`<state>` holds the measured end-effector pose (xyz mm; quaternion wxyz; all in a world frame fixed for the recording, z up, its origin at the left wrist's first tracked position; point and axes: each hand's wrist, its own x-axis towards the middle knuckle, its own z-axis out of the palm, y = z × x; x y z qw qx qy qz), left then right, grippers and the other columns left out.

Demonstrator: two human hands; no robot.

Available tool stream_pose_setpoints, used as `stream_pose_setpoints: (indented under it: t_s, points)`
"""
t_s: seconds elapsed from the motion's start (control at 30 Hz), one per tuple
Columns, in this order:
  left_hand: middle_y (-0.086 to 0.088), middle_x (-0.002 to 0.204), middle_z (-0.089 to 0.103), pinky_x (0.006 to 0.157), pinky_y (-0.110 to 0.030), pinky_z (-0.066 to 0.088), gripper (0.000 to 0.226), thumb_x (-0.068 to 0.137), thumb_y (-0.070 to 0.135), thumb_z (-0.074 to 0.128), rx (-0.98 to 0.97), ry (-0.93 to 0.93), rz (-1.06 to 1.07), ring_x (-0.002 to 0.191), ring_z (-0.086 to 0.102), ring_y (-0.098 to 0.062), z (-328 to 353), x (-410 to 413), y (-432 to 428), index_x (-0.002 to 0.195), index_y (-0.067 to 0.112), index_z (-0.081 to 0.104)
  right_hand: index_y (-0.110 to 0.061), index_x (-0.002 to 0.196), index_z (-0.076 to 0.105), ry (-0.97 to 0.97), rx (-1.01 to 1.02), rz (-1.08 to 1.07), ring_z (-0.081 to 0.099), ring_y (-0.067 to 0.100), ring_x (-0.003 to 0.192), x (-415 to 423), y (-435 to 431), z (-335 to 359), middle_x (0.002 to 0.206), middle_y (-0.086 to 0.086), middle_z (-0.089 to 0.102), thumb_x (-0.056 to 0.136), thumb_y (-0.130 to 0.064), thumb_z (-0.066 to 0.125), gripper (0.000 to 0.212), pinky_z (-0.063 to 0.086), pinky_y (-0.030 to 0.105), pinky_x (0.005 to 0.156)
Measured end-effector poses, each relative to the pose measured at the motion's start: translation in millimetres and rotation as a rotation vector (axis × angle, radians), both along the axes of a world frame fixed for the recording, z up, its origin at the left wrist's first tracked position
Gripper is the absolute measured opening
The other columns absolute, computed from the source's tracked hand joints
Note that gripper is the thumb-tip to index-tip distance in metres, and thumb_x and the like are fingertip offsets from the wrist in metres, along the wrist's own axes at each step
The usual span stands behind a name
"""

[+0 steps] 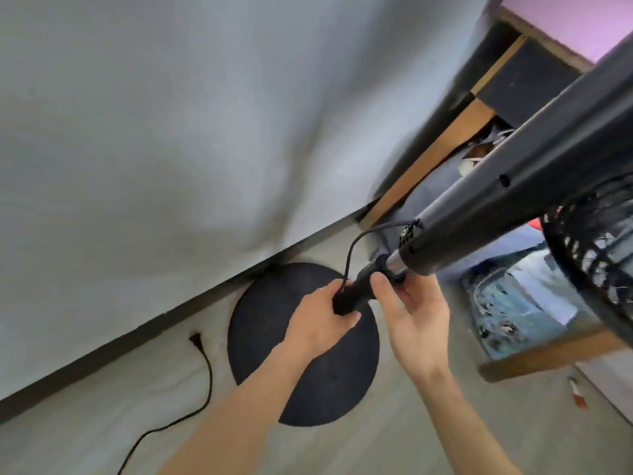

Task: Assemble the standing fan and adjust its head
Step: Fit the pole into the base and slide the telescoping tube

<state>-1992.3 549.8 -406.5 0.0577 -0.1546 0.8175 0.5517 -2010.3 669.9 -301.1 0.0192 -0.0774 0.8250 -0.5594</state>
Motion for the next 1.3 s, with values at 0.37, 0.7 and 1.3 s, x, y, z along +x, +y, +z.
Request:
stream_pose_setpoints:
  t_s: [0.37,0.7,1.3]
  points:
    - [0.007,0.071,0.065,0.05,-0.021,0.036,0.017,0.08,0.025,0.066,-0.055,-0.009,0.153,0.065,0.061,-0.011,-29.9,-22.1,23.5,0.071,0.028,0.053,-0.001,0.1,0.056,0.003,-0.09,0.039,0.059,0.002,0.069,-23.1,-25.0,-28.1,0.08,0.004,0.062,0.08,0.001,0.074,0.026,0.05,0.015,0.069]
    - [0.009,0.067,0.063,0.051,-0.023,0.036,0.024,0.08,0.02,0.067,-0.06,0.009,0.187,0.065,0.059,-0.013,-15.3,0.3,32.9,0.067,0.03,0.049,-0.006,0.07,0.059,0.056,-0.059,0.008,0.054,0.006,0.059,-5.8,-19.3,-21.7,0.058,-0.007,0.057,0.08,-0.009,0.078,0.022,0.05,0.019,0.062]
    - [0.001,0.066,0.06,0.053,-0.024,0.041,0.029,0.079,0.004,0.061,0.135,0.051,0.145,0.059,0.056,-0.018,-24.2,1.0,33.8,0.065,0.028,0.053,-0.021,0.069,0.065,-0.187,-0.108,0.276,0.061,0.023,0.075,-16.2,-5.2,-7.9,0.079,0.01,0.065,0.062,0.005,0.072,0.028,0.053,0.043,0.073]
